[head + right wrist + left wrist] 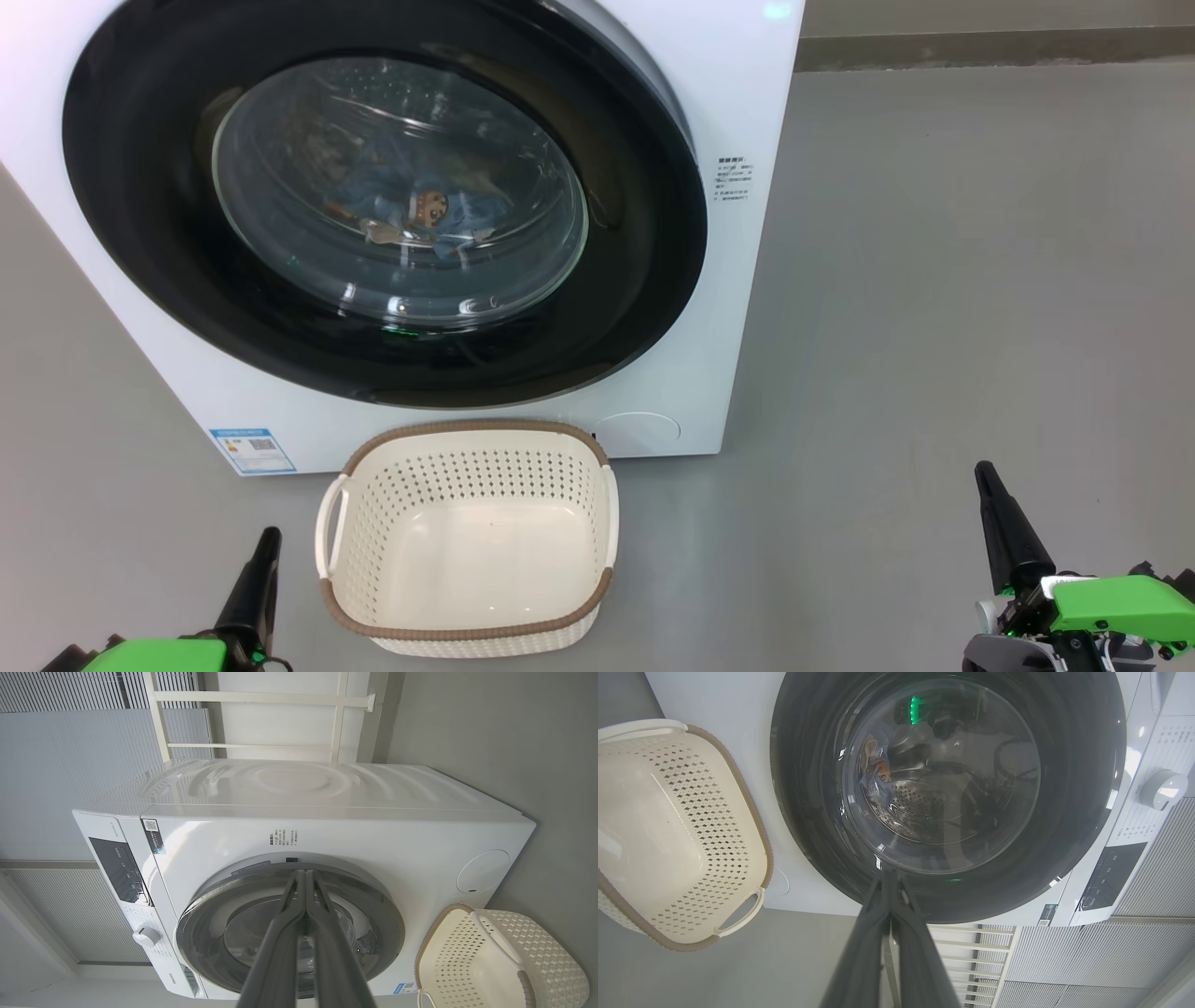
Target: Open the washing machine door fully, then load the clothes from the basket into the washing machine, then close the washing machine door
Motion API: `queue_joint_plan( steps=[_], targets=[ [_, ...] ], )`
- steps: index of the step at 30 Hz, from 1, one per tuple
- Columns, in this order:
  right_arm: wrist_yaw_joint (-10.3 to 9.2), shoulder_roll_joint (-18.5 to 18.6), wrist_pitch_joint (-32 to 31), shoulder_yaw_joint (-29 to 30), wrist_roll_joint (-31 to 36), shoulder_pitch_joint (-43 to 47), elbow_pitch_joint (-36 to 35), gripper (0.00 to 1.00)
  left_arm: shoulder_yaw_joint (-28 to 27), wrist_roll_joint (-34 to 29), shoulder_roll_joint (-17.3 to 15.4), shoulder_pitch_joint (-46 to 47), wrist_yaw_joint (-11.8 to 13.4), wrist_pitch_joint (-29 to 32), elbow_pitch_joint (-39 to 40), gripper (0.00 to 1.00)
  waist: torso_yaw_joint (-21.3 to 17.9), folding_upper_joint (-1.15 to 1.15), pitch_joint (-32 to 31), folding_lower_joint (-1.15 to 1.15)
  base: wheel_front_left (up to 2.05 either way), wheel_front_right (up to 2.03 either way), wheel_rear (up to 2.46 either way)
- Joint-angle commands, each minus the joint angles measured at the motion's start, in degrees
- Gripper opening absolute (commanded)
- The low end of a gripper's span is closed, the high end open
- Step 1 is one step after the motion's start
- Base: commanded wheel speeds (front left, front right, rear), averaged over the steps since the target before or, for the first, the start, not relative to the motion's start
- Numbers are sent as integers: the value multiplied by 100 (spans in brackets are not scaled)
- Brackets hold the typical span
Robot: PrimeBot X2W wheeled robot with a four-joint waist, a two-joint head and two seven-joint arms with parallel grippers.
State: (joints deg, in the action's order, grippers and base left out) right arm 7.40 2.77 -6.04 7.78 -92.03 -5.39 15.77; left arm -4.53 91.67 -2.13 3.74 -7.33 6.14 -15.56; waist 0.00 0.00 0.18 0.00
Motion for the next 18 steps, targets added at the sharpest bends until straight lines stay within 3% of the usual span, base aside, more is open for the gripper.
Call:
queue_joint_plan(
  steps=[1,18],
  targets=[
    [9,15,-45,-126,-13,-79,-175,0,-199,50,-75,244,-15,36,153,0,0,0,0,0,0,0,0],
    [9,14,-46,-125,-12,-79,-175,0,-199,50,-75,244,-15,35,153,0,0,0,0,0,0,0,0]
  ],
)
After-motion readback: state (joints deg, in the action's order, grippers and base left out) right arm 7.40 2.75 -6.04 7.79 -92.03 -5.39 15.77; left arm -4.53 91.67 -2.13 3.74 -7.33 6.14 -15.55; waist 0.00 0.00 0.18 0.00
